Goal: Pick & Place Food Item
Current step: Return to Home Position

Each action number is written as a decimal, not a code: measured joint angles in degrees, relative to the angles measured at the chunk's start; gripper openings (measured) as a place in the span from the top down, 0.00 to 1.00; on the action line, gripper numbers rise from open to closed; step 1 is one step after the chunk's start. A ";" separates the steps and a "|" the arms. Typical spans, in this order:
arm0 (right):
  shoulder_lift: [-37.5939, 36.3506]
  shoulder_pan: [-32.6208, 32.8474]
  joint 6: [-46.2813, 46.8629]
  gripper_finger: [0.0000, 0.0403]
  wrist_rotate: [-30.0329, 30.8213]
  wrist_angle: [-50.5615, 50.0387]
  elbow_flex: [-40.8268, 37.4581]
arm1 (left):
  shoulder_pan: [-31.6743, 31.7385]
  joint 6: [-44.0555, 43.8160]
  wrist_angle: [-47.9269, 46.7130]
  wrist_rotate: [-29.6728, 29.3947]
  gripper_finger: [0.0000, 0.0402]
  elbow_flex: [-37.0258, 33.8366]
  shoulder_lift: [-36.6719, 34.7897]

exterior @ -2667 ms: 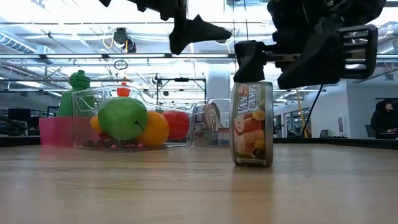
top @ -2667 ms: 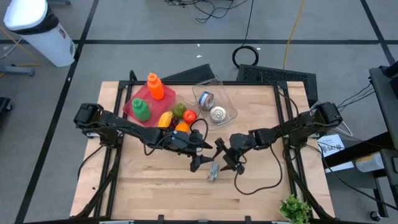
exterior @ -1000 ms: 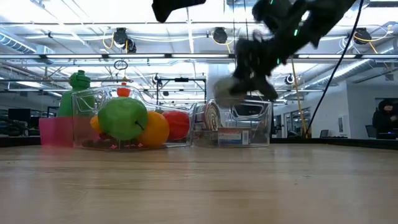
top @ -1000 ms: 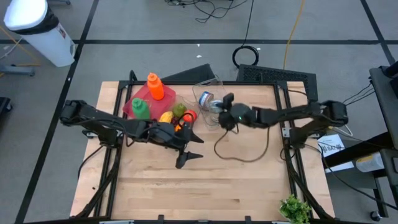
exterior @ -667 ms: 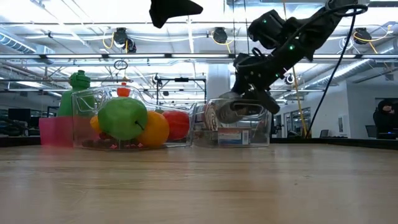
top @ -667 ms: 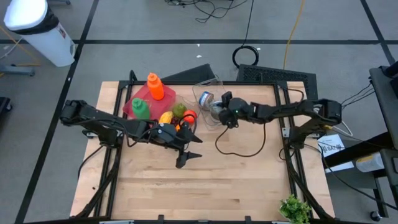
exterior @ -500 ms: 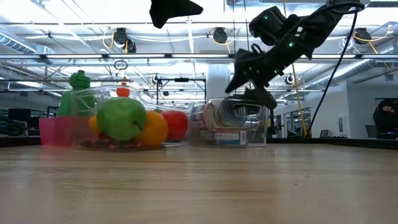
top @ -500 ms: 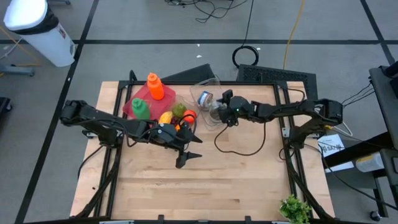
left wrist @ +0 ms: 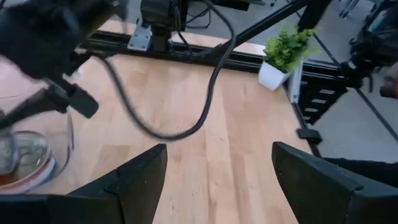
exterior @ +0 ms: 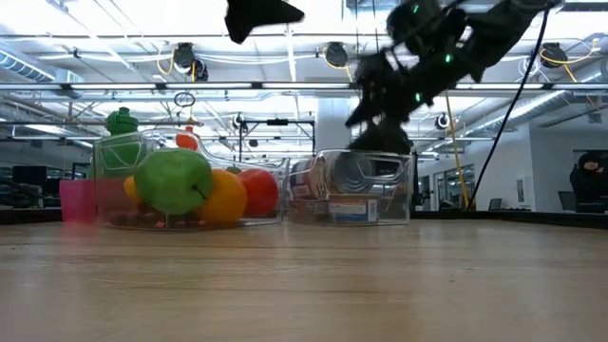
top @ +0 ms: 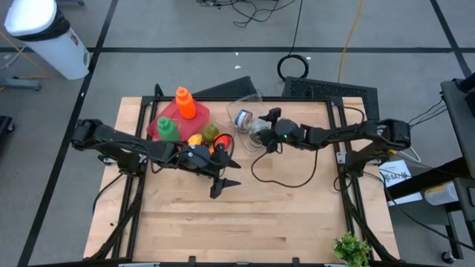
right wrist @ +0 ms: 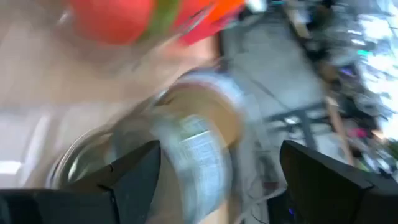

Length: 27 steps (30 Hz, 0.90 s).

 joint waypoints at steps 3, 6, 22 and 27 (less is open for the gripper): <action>-3.36 3.79 2.63 0.24 11.36 4.73 0.01 | 0.00 1.41 -3.58 1.34 0.25 -0.05 -4.09; -9.09 8.65 6.51 0.23 26.00 6.46 0.16 | -0.13 4.33 -9.15 0.92 0.25 -0.03 -10.44; -38.40 28.34 46.51 0.24 0.20 -1.55 -18.59 | 1.65 9.85 1.42 -10.66 0.25 -33.00 -43.11; -46.99 28.35 49.13 0.23 -1.39 3.20 -27.41 | 2.91 7.25 14.75 -10.36 0.25 -46.20 -52.68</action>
